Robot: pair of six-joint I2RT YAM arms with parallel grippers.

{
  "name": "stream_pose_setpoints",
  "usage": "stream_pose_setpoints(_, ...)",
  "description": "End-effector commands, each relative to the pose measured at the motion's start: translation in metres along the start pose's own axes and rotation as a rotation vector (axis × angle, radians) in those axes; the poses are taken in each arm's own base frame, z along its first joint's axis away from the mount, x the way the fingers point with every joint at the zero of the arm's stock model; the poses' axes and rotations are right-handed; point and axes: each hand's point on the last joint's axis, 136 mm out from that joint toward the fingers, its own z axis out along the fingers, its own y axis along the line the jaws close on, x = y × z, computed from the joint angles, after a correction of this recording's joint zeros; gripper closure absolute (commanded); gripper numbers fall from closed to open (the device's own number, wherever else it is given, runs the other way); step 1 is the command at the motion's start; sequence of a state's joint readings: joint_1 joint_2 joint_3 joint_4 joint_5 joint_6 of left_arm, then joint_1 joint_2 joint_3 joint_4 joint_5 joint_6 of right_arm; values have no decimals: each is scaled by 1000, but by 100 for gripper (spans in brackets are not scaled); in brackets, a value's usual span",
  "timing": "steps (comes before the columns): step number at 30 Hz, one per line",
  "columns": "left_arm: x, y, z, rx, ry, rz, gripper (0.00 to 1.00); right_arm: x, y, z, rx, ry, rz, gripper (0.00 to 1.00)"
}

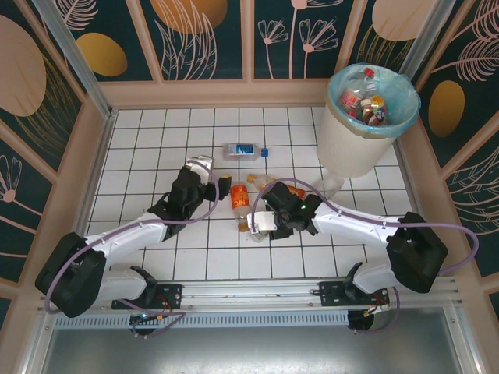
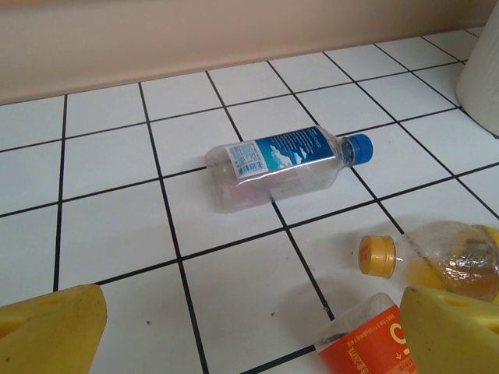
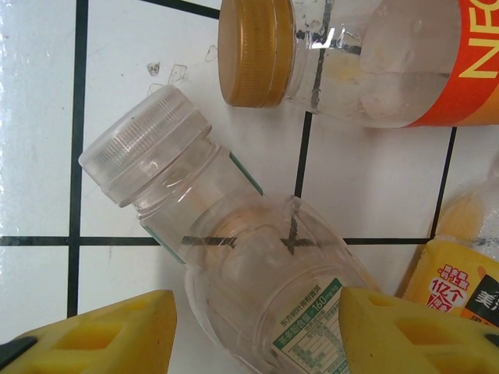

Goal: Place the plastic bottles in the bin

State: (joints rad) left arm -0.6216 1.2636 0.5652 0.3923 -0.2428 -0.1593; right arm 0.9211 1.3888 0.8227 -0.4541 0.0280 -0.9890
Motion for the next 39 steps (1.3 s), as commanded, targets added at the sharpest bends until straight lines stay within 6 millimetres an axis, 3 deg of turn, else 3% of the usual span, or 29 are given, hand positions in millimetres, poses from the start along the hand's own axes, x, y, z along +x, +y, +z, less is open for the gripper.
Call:
stream_pose_setpoints(1, -9, 6, -5, -20, -38, -49, 4, 4, 2, -4, -9, 29, -13, 44)
stream_pose_setpoints(7, -8, 10, -16, -33, -25, -99, 4, 12, 6, -10, 10, 24, 13, 50)
stream_pose_setpoints(13, -2, 24, -30, -84, -43, -107, 4, 5, 8, -8, -23, 8, 13, 50)
stream_pose_setpoints(23, -1, 41, -45, -160, -67, -88, 3, -36, 14, 12, -10, -59, -106, 38)
stream_pose_setpoints(39, -5, 43, -51, -159, -100, -93, 3, -34, 29, 49, -110, 13, -137, 41)
